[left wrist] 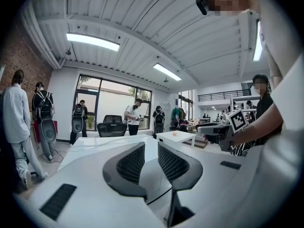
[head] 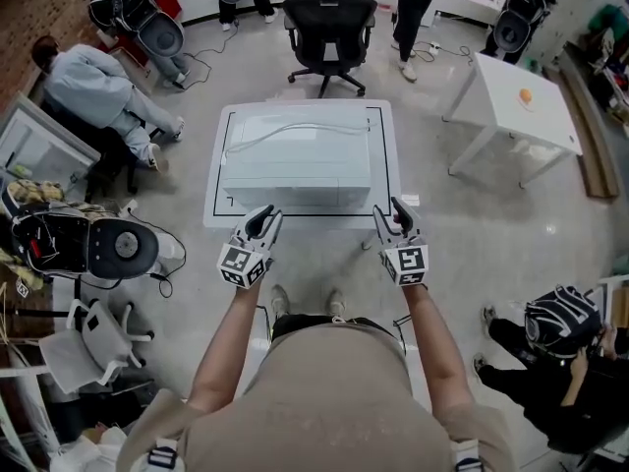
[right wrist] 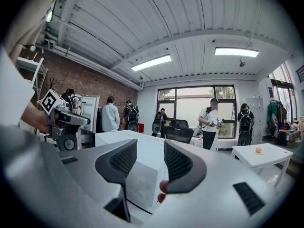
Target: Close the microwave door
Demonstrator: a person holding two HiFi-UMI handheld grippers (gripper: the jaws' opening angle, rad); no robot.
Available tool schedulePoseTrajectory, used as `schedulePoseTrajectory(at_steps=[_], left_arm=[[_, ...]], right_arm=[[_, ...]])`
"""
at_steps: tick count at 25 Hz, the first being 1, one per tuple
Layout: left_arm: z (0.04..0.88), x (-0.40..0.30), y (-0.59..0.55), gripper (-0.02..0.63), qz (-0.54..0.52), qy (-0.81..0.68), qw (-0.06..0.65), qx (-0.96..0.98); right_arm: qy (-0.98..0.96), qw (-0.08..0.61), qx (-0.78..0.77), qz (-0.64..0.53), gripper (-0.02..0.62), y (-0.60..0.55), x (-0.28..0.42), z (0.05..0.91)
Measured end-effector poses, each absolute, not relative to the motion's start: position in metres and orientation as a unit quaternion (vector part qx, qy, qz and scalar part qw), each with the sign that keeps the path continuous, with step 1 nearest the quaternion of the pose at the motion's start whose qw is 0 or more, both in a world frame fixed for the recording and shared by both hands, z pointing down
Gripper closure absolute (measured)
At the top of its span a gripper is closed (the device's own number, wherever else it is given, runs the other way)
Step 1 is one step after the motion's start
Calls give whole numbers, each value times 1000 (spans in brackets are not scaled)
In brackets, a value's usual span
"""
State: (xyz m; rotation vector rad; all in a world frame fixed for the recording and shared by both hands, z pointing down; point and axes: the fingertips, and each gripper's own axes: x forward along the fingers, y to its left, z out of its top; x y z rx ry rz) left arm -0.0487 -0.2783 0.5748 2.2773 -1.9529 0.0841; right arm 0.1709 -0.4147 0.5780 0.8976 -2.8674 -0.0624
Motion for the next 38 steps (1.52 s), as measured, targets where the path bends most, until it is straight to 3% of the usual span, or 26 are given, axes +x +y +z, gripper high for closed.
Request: schedulePoseTrajectory(at_steps=[12, 17, 38], left_arm=[[608, -51, -280, 532, 47, -646, 96, 756], [609, -52, -284, 532, 50, -641, 96, 760], [589, -47, -318, 533, 50, -630, 86, 770]], right_arm=[[-951, 117, 285, -5, 417, -417, 159, 627], [-941, 157, 299, -7, 478, -424, 161, 638], [-954, 119, 273, -42, 532, -441, 140, 581]])
